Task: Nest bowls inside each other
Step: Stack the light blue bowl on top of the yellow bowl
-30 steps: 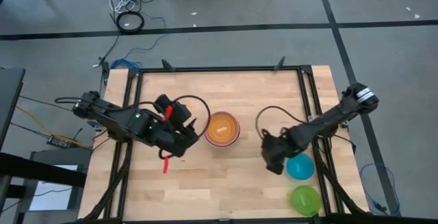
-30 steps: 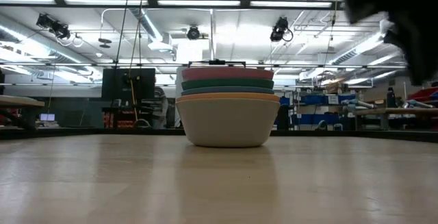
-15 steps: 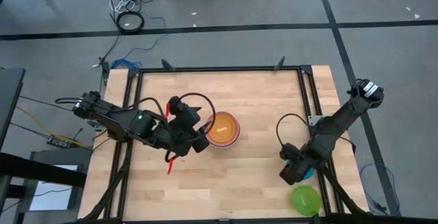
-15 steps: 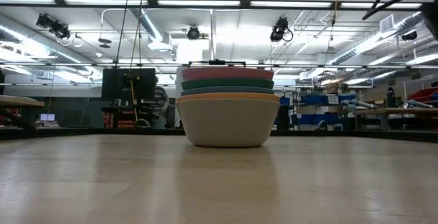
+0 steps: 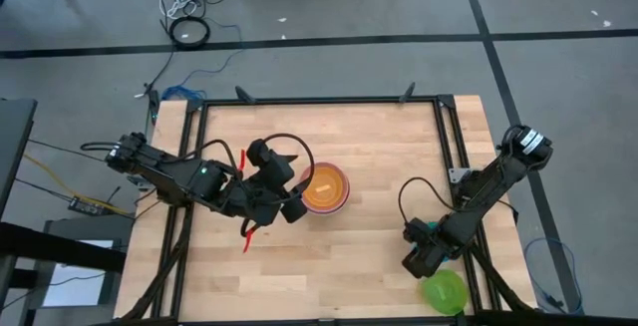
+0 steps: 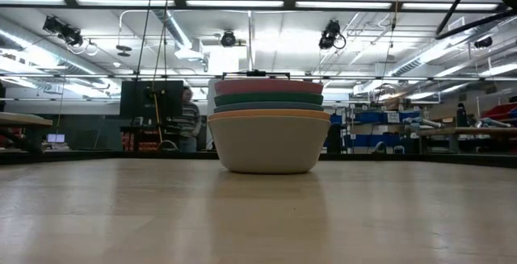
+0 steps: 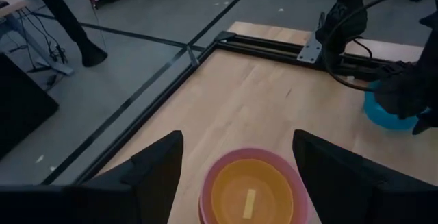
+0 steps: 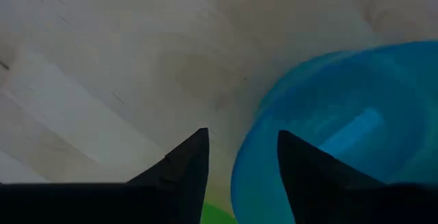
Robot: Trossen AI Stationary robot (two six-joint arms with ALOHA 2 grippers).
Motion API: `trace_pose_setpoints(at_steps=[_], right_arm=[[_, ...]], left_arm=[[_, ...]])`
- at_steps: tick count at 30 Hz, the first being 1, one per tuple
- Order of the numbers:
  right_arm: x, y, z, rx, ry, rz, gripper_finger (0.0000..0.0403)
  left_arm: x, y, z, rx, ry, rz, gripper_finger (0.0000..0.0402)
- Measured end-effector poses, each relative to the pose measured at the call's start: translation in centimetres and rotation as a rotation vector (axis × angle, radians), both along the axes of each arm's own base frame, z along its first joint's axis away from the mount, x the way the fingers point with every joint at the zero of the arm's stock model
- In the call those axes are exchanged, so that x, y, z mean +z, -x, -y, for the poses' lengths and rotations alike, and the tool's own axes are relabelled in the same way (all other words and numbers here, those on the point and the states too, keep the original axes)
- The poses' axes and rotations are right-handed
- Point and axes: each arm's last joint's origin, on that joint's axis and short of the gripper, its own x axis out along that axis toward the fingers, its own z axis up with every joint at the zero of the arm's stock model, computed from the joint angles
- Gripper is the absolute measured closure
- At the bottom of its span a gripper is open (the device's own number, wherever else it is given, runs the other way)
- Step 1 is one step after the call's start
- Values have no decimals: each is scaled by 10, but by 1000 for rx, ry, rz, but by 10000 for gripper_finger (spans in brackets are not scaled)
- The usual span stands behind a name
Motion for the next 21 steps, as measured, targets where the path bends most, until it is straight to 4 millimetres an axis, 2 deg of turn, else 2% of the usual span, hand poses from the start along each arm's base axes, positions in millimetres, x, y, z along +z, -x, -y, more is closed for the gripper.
trace_pose_setpoints(at_steps=[4,9,13,17,21], right_arm=[[0,-2,2,2,17,18,282],[2,-16,12,34,30,69,382],[14,-40,26,96,49,147,397],[38,-67,43,179,110,238,402],[79,-91,56,268,190,337,402]], left_arm=[[0,0,0,-2,-3,-1,117],[0,0,0,-2,-4,-2,117],[0,0,0,-2,-6,-6,117],[0,0,0,-8,-17,-14,117],[0,0,0,-9,-18,-15,117]])
